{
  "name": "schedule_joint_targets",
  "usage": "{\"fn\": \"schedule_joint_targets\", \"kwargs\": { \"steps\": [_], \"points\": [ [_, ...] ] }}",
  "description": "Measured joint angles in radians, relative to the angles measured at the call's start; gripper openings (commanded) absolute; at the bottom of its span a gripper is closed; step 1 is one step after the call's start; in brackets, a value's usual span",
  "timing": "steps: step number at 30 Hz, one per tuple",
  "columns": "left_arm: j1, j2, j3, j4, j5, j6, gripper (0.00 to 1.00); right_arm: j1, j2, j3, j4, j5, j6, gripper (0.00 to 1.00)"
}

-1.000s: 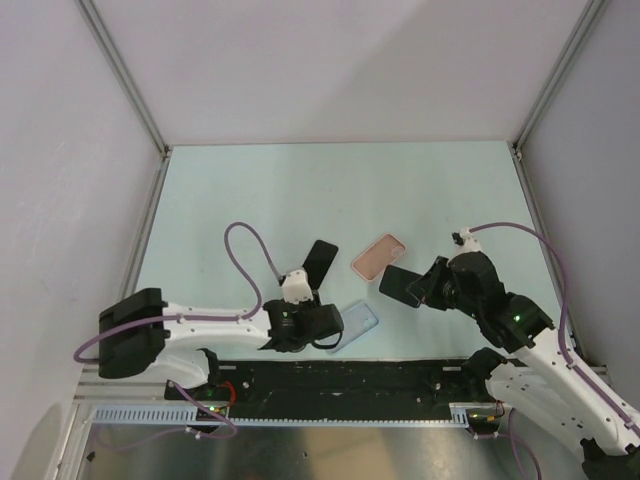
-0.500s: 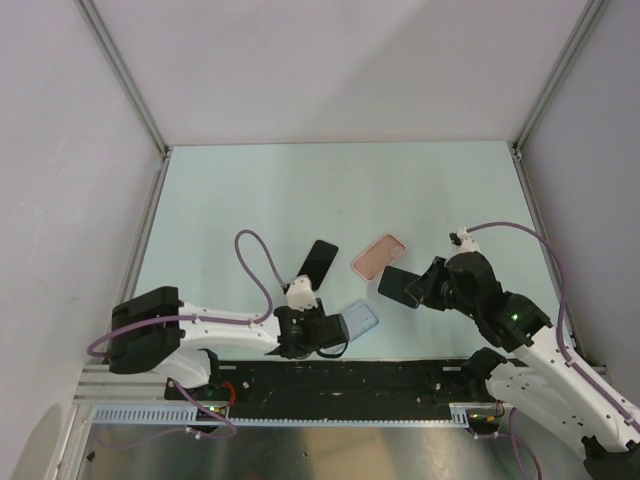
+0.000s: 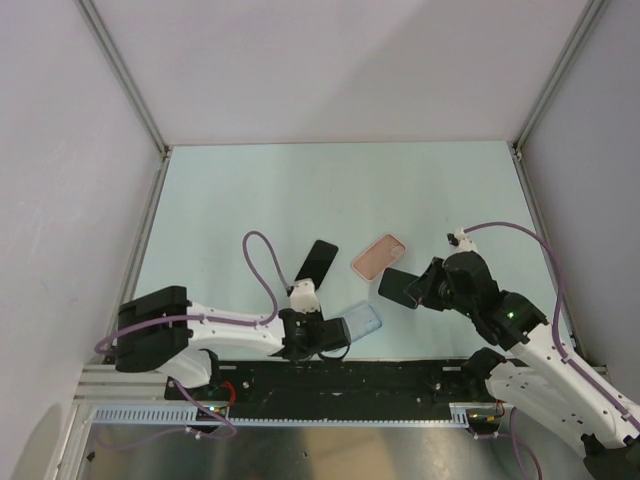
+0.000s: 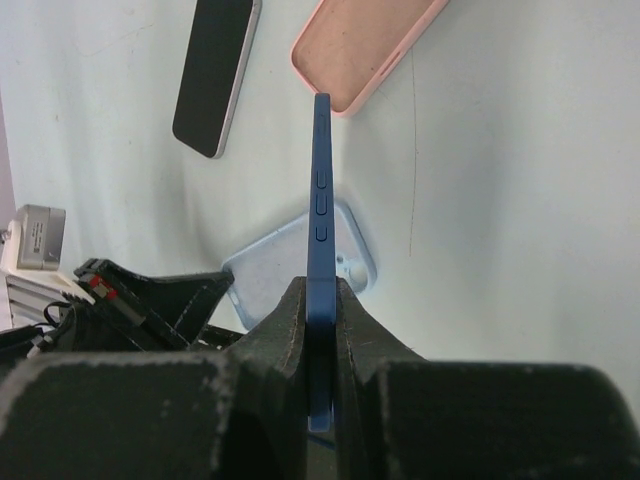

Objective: Put the phone into the phone case

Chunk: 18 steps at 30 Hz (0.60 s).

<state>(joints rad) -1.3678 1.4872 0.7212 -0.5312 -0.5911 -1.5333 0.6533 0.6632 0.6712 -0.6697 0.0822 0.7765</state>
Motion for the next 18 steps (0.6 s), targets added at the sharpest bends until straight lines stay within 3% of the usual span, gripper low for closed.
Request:
{"fn": "schedule_joint_targets", "kwargs": {
  "steps": [4,9,13,18],
  "points": [
    [0.072,-0.001,0.000,0.014,-0.014,0.143,0.00,0.000,0.000,0.000,0.003,-0.002,-0.001,0.00],
    [0.184,-0.032,-0.002,0.085,-0.039,0.483,0.00,0.000,0.010,0.000,0.018,-0.040,-0.006,0.00],
    [0.255,-0.059,-0.014,0.221,0.031,0.758,0.00,0.002,0.030,-0.006,0.048,-0.112,-0.010,0.00],
    [0.287,-0.037,-0.022,0.349,0.161,0.960,0.00,0.010,0.076,-0.052,0.142,-0.236,-0.005,0.00]
  ]
}}
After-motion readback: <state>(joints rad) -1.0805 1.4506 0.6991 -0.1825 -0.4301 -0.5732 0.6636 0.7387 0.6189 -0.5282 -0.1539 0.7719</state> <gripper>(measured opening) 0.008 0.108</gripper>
